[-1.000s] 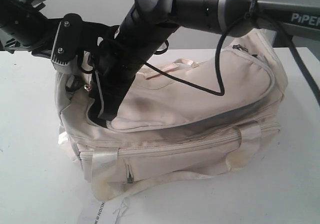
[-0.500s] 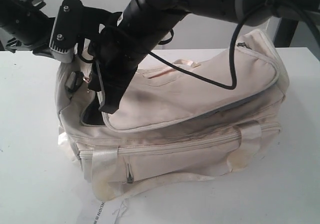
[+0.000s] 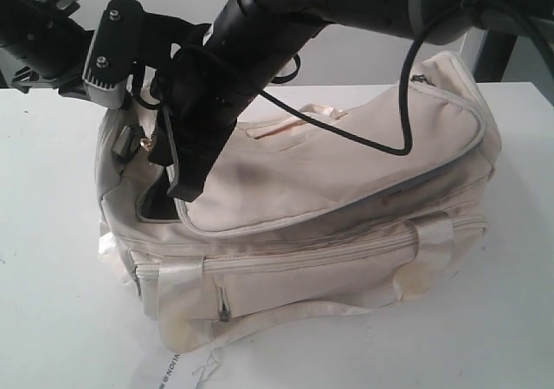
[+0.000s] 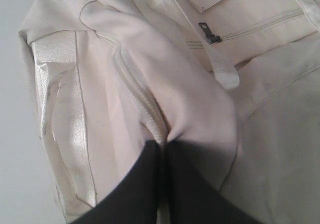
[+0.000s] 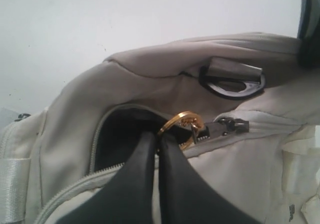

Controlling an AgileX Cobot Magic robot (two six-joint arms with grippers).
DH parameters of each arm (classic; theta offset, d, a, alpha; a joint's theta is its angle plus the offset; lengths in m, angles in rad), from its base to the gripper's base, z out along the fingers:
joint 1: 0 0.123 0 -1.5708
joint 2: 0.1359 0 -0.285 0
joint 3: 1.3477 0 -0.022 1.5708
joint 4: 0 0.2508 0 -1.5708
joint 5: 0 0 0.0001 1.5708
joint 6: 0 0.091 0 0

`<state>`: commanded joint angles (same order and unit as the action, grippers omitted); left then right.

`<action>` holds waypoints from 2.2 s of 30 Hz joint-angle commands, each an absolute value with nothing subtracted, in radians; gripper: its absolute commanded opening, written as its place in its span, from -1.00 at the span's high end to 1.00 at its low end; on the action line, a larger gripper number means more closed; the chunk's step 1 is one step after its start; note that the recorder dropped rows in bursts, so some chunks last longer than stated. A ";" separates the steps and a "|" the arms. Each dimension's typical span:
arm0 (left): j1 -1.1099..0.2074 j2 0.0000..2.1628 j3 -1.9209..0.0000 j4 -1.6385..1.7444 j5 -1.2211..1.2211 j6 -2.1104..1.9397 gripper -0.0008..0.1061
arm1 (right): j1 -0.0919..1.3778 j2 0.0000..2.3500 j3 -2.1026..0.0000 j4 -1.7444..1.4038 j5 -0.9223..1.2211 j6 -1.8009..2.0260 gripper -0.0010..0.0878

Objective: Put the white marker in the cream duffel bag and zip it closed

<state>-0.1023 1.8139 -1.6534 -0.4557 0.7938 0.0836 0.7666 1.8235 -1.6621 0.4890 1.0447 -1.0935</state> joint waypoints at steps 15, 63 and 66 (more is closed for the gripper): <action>-0.102 1.814 -1.653 -0.456 0.778 0.080 0.99 | 0.767 1.788 -1.662 0.496 1.128 -1.139 0.98; -0.143 1.874 -1.653 -0.519 0.838 0.180 0.89 | 0.767 1.852 -1.662 0.520 0.824 -1.211 0.98; -0.141 1.874 -1.653 -0.513 0.820 0.185 0.98 | 0.767 1.852 -1.662 0.520 0.831 -1.211 0.98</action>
<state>-0.1408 1.8743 -1.6534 -0.5129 0.8204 0.1853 0.7666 1.8525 -1.6621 0.5200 0.8313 -1.2112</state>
